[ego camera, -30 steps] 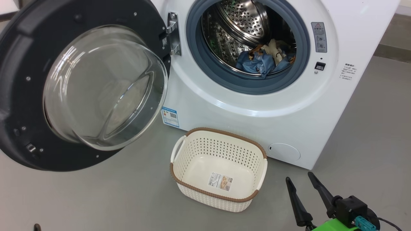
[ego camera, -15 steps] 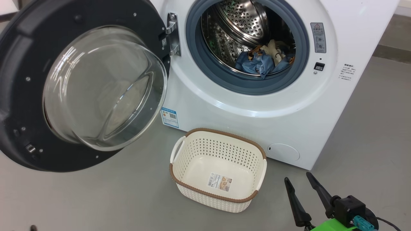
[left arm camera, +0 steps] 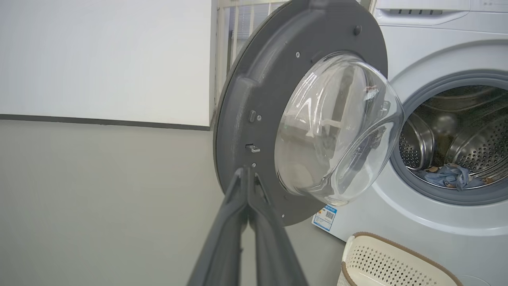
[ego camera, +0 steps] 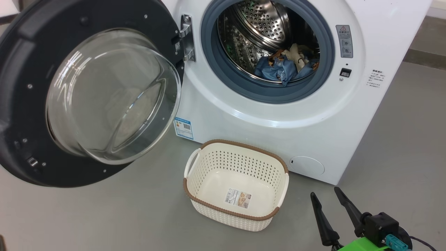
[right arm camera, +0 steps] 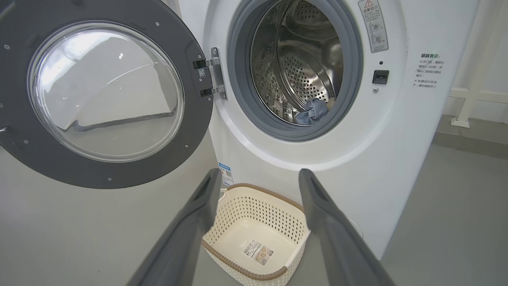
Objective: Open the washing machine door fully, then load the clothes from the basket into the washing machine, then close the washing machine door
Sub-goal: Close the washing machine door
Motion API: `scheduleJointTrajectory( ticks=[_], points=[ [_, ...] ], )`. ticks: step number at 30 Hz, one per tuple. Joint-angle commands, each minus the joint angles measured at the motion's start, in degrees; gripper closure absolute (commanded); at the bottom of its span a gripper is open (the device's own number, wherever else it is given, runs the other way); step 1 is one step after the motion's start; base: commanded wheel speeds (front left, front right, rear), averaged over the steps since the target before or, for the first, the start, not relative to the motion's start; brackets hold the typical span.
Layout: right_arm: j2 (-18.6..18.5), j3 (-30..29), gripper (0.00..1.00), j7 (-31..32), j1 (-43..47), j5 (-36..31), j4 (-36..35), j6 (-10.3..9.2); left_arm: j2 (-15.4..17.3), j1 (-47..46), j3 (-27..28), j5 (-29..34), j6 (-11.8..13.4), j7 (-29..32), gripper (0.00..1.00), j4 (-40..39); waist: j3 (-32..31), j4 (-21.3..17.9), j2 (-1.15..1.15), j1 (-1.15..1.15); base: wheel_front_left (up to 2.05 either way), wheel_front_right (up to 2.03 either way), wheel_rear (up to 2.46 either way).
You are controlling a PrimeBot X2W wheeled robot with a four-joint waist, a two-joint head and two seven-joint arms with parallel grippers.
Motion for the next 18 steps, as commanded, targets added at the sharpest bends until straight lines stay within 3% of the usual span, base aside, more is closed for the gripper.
scheduleJointTrajectory(
  ticks=[1, 7, 11, 18],
  points=[
    [-0.2, 1.3, 0.0, -0.3, -1.2, 0.5, -1.6, 0.16, 2.3, -4.1, 2.7, -1.4, -0.2, -0.5, 1.0, -1.6, 0.0, 0.0, 0.0, 0.0, 0.0, 0.0, 0.0],
    [-0.2, 1.2, 0.0, -0.3, -0.8, 0.6, -1.8, 0.16, 7.5, -8.8, 3.9, -4.9, -0.2, -0.5, 1.0, -0.7, 0.0, -0.2, 0.0, 0.0, 0.0, 0.0, 0.0],
    [-0.2, 0.9, 0.0, -0.3, -0.4, 0.5, -2.2, 0.16, 11.0, -13.4, 4.9, -10.2, -0.2, -0.5, 1.0, 1.7, 0.2, -0.3, 0.0, 0.0, 0.0, 0.0, 0.0],
    [-0.2, 1.1, 0.0, -0.3, -0.2, 0.6, -2.5, 0.16, 20.0, -20.7, 3.8, -20.8, -0.2, -0.5, 1.0, 8.5, 1.3, -1.3, 0.0, 0.0, 0.0, 0.0, 0.0]
  ],
)
